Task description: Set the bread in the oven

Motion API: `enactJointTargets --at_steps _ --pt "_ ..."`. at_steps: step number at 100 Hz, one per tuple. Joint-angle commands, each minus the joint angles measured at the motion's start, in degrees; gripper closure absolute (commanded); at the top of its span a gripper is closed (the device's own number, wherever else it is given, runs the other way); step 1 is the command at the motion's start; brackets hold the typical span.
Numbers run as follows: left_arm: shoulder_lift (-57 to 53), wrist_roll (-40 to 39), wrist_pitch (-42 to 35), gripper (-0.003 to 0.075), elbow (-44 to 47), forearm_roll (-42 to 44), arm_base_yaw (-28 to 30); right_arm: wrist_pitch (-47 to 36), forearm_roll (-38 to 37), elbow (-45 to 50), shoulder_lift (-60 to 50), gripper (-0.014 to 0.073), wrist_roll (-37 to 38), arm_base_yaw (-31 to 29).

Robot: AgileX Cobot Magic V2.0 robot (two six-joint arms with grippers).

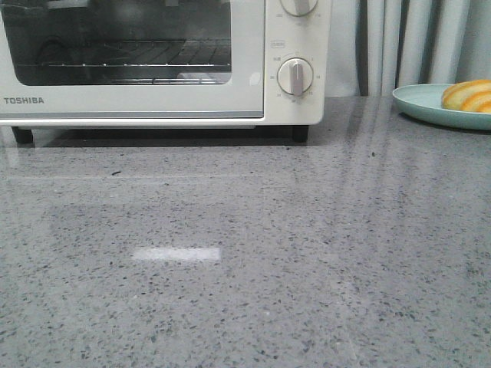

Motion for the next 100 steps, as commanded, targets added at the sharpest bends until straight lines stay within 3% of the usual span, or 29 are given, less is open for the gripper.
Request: enactJointTargets --at_steps 1,72,84,91,100 --pt "-1.7 -0.5 -3.0 0.0741 1.4 -0.5 -0.2 -2.0 -1.1 0.7 -1.1 0.0662 -0.3 -0.3" --pt "-1.7 -0.5 -3.1 0.0741 1.4 -0.5 -0.2 -2.0 -1.1 0.7 -1.1 0.0662 -0.3 -0.3" --pt "-1.7 -0.5 -5.2 0.0741 1.4 -0.8 -0.2 -5.4 -3.6 0.7 -1.1 0.0662 -0.3 -0.3" --pt "-1.7 -0.5 -8.0 0.0741 1.4 -5.3 -0.2 -10.3 -3.6 0.7 -1.1 0.0662 -0.3 -0.3" --pt "-1.7 -0.5 -12.8 0.0741 1.4 -19.9 -0.2 -20.7 5.6 0.7 -1.1 0.0662 -0.3 -0.3"
